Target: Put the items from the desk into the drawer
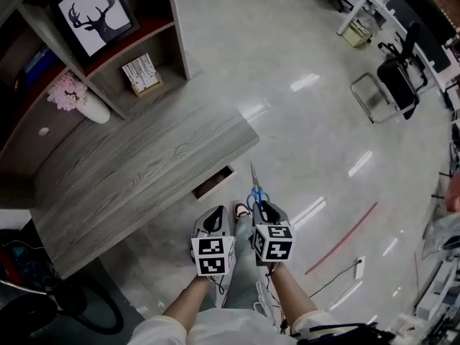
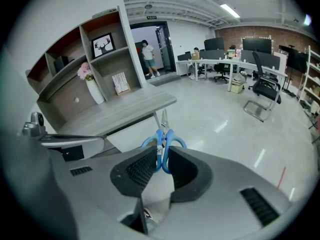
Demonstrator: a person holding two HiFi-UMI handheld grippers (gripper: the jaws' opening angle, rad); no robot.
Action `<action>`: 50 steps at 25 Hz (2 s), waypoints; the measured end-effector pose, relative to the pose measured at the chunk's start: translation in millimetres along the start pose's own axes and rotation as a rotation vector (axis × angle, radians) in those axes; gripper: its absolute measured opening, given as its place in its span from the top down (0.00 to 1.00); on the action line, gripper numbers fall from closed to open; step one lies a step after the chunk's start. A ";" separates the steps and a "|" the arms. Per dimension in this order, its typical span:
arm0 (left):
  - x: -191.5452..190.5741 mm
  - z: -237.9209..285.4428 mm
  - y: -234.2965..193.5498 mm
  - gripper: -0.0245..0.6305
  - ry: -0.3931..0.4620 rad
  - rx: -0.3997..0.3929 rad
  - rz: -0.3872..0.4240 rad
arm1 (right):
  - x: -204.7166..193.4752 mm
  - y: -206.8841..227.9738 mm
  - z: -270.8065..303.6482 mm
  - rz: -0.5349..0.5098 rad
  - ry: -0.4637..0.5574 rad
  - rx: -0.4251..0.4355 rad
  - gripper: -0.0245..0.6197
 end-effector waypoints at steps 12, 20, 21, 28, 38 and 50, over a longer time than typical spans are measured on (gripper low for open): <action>-50.5 7.7 -38.9 0.96 0.003 0.095 -0.076 | -41.0 -18.0 57.2 -0.122 -0.126 0.083 0.86; -95.5 23.7 -63.7 0.96 -0.026 0.131 -0.104 | -69.4 -26.6 98.3 -0.176 -0.204 0.118 0.86; -101.2 27.2 -66.8 0.96 -0.030 0.139 -0.110 | -72.4 -26.4 103.3 -0.185 -0.212 0.123 0.86; -124.3 43.0 -80.3 0.96 -0.046 0.177 -0.151 | -85.8 -24.1 133.9 -0.273 -0.299 0.160 0.86; -129.7 61.5 -93.4 0.96 -0.046 0.230 -0.220 | -78.7 -28.2 164.7 -0.391 -0.398 0.228 0.86; -136.4 77.7 -98.4 0.96 -0.039 0.317 -0.301 | -65.8 -42.8 199.8 -0.533 -0.485 0.349 0.86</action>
Point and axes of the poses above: the fingertips, and each gripper's own axes: z forward along the fingers, y to its right, x out of its top, the point moved 8 cm from there along -z, backward along the fingers, and after that the axes turned 3 degrees about x, right-handed, at the moved point
